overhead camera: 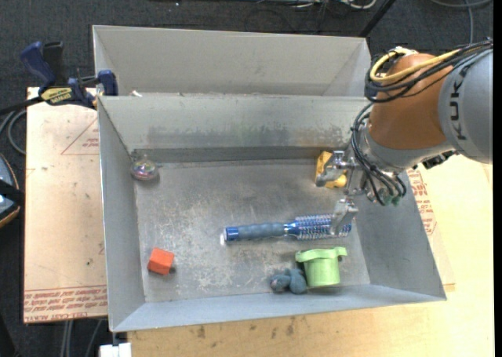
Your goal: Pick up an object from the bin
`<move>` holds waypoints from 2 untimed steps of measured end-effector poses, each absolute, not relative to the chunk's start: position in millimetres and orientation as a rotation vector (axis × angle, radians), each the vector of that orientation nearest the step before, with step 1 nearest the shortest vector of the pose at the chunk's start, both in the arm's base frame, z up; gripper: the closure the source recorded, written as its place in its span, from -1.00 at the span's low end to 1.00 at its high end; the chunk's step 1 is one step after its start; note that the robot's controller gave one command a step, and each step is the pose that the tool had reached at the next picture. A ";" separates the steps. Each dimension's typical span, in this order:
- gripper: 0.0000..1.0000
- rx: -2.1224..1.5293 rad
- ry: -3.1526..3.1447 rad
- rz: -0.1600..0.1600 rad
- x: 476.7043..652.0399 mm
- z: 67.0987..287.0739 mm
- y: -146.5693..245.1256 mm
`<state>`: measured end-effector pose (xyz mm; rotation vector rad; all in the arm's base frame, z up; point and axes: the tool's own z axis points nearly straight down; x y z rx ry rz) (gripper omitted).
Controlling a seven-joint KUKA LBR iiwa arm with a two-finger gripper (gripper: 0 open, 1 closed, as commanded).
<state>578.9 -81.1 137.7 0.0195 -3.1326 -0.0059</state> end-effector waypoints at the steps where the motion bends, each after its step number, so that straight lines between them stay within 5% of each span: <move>1: -1.00 0.231 -3.173 0.006 504.2 77.8 -80.1; 2: 1.00 0.238 -3.184 0.011 507.4 79.3 -80.3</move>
Offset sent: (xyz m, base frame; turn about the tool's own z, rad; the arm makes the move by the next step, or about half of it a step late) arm -0.0860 0.0000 -0.0677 -0.1377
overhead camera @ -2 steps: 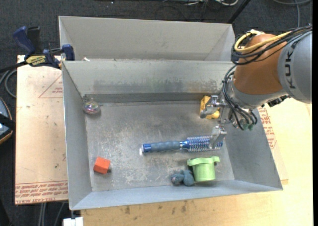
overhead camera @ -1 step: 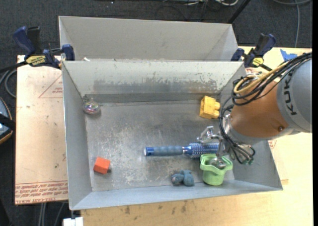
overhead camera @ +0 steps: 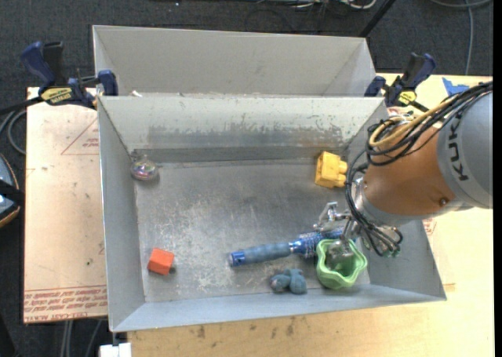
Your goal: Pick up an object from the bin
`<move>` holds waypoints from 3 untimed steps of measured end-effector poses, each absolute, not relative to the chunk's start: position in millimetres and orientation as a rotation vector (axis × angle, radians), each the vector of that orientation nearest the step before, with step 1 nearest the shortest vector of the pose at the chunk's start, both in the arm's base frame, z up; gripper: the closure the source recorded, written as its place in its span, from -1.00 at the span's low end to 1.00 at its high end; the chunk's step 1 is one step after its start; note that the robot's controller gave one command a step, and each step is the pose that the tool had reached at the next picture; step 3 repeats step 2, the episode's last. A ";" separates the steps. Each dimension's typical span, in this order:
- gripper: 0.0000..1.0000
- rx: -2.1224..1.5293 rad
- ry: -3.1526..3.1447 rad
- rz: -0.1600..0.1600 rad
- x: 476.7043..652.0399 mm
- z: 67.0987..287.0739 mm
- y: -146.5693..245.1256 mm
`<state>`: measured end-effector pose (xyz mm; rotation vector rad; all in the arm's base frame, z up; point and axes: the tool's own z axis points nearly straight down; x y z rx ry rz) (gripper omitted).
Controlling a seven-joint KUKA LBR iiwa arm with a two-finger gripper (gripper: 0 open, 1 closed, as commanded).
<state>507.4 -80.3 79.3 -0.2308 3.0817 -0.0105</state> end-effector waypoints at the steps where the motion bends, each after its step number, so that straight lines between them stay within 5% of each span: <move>1: 1.00 -0.264 3.121 -0.001 515.2 186.0 -70.0; 2: 1.00 -0.988 2.977 0.000 510.7 207.8 -52.0; 3: 1.00 -0.988 2.977 0.000 510.7 207.8 -52.0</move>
Offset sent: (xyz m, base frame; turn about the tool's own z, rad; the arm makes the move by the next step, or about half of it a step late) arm 0.0053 0.0095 0.1026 -0.0180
